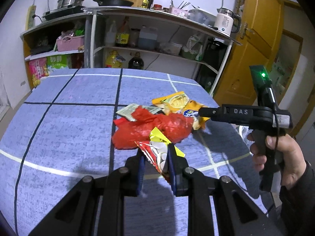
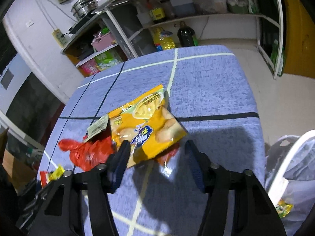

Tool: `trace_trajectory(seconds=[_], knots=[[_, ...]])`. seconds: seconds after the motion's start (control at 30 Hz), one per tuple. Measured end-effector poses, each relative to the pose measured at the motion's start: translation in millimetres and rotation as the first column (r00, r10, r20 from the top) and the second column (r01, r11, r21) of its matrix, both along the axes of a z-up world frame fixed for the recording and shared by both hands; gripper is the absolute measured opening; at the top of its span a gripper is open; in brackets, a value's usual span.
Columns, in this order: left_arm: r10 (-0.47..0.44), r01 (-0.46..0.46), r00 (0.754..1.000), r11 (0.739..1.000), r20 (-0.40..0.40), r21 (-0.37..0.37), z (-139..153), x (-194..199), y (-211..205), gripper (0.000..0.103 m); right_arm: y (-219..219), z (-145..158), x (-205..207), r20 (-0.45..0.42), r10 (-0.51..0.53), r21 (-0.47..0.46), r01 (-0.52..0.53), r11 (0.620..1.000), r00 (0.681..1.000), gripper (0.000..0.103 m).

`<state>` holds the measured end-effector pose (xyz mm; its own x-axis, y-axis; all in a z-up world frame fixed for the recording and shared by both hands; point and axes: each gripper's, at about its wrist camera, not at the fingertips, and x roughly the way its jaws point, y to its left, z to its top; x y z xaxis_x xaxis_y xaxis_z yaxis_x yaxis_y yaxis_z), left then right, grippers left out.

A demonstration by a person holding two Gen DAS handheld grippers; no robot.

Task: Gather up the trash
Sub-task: 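Grasp the yellow chip bag with the right gripper while the left gripper holds the wrapper, then carry the wrapper with the left gripper while the right gripper carries the chip bag over the bin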

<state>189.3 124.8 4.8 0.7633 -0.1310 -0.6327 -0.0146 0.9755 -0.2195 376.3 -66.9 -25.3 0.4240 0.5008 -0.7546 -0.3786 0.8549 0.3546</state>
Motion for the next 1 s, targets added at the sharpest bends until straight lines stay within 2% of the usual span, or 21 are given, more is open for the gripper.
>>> trace_trajectory(seconds=[0.07,0.13,0.17,0.27,0.43,0.67,1.0], knots=[[0.003,-0.003,1.000,1.000,-0.006,-0.002,-2.6,0.1,2.5,0.022,1.2,-4.6,6.5,-0.013,-0.010,-0.005,0.010,1.000,1.000,0.043],[0.004,-0.004,1.000,1.000,-0.011,-0.005,-4.7,-0.1,4.1,0.022,1.6,-8.8,10.9,-0.022,-0.022,-0.007,0.022,1.000,1.000,0.027],[0.005,-0.005,1.000,1.000,-0.013,-0.006,-5.8,-0.5,4.6,0.022,1.1,-9.9,11.5,-0.023,-0.027,-0.007,0.027,1.000,0.999,0.025],[0.004,-0.004,1.000,1.000,-0.018,-0.008,-7.7,-0.9,4.3,0.023,-1.3,-6.8,10.0,-0.005,-0.037,0.003,0.037,0.999,0.999,0.009],[0.000,0.000,1.000,1.000,-0.013,-0.006,-6.1,-1.0,0.8,0.022,-6.7,4.4,-1.0,0.041,-0.035,0.010,0.035,0.999,0.999,0.004],[-0.018,0.018,1.000,1.000,-0.003,-0.006,-2.1,-1.2,-10.0,0.023,-20.4,26.9,-25.2,0.129,-0.034,-0.002,0.034,0.999,0.991,0.003],[-0.091,0.092,0.995,0.996,0.027,-0.004,11.9,3.6,-50.6,0.022,-60.9,54.8,-68.6,0.217,-0.047,-0.026,0.054,0.998,0.975,0.002]])
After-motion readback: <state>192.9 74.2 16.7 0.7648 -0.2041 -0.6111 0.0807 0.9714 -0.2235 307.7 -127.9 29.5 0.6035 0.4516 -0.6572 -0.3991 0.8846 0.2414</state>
